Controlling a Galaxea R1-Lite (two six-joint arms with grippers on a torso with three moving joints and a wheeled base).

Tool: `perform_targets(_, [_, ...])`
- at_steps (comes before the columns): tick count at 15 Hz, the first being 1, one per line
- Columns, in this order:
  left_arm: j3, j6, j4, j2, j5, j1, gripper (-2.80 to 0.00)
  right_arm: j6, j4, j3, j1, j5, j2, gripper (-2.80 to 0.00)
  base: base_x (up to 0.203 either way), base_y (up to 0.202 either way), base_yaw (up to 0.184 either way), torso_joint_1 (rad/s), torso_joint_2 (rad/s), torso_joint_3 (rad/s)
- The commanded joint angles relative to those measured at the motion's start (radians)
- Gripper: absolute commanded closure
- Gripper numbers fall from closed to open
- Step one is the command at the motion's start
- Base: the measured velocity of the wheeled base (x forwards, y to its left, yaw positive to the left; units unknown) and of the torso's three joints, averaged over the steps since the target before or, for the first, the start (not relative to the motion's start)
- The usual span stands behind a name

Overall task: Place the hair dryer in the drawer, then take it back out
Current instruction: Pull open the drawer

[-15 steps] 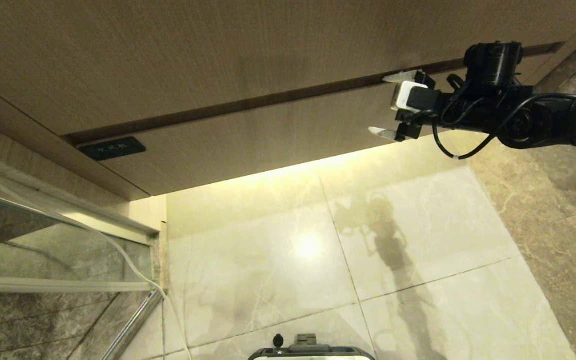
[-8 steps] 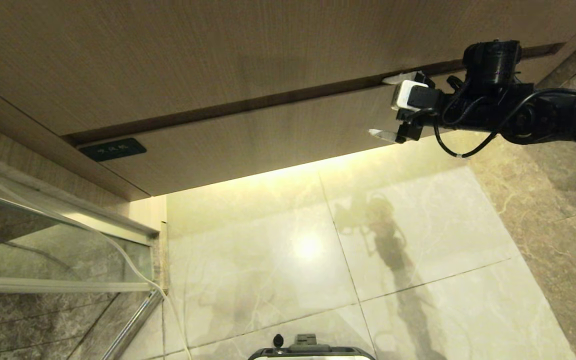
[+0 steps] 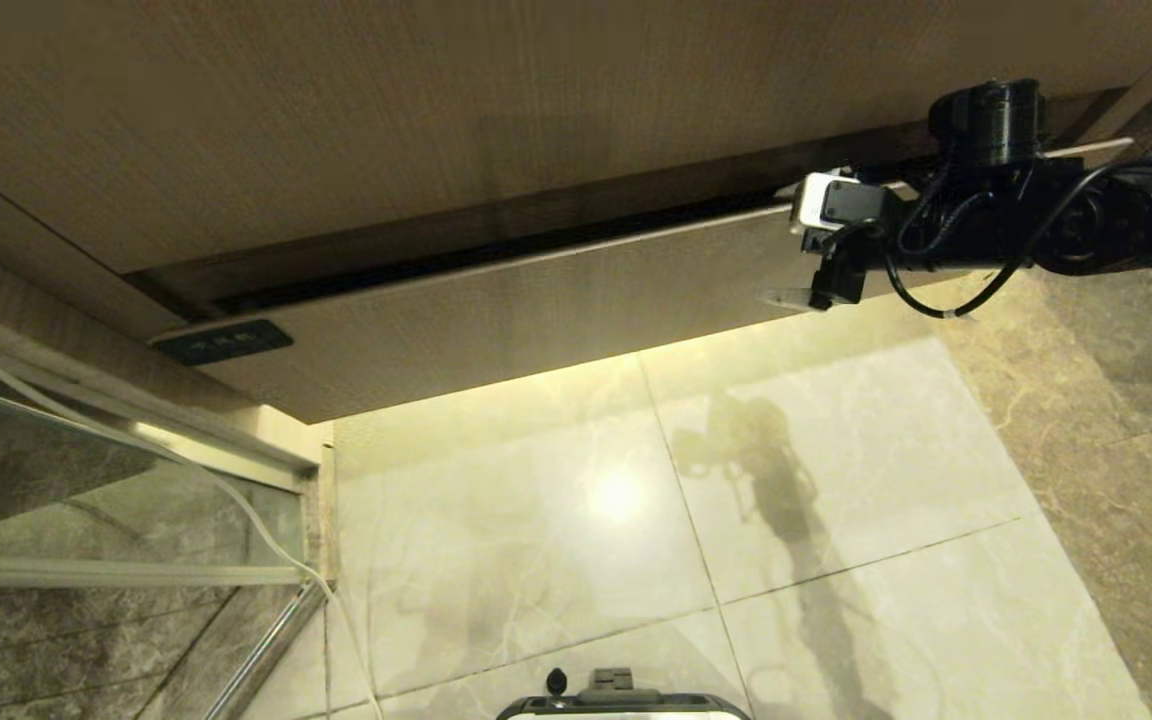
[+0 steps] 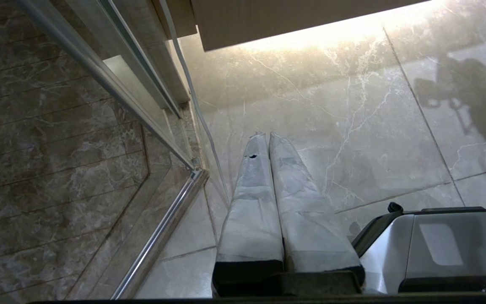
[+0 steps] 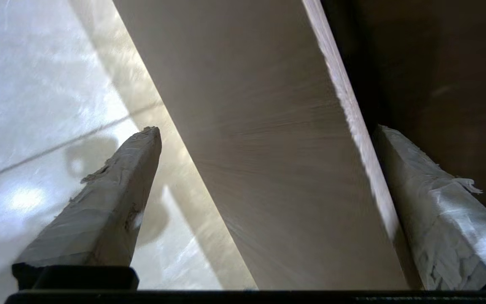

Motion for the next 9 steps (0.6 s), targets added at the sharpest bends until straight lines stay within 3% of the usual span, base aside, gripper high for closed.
perform_targets(1, [0.002,0.0,0.0,0.0,0.0,0.0,0.0,-0.008,0.0,0.009,0.002,-0.011,-0.009,-2.8,0.0,0.0,0.0,0.0,0.0,0.0])
perform_targets(5, [0.0,0.0,0.0,0.0,0.0,-0.001,0.0,-0.006,0.029,0.057,0.003,-0.047,-0.053,-2.8,0.0,0.0,0.0,0.0,0.0,0.0])
perform_targets(9, [0.002,0.0,0.0,0.0,0.0,-0.001,0.0,0.021,0.193,0.149,0.001,-0.059,-0.137,-2.8,0.0,0.0,0.0,0.0,0.0,0.0])
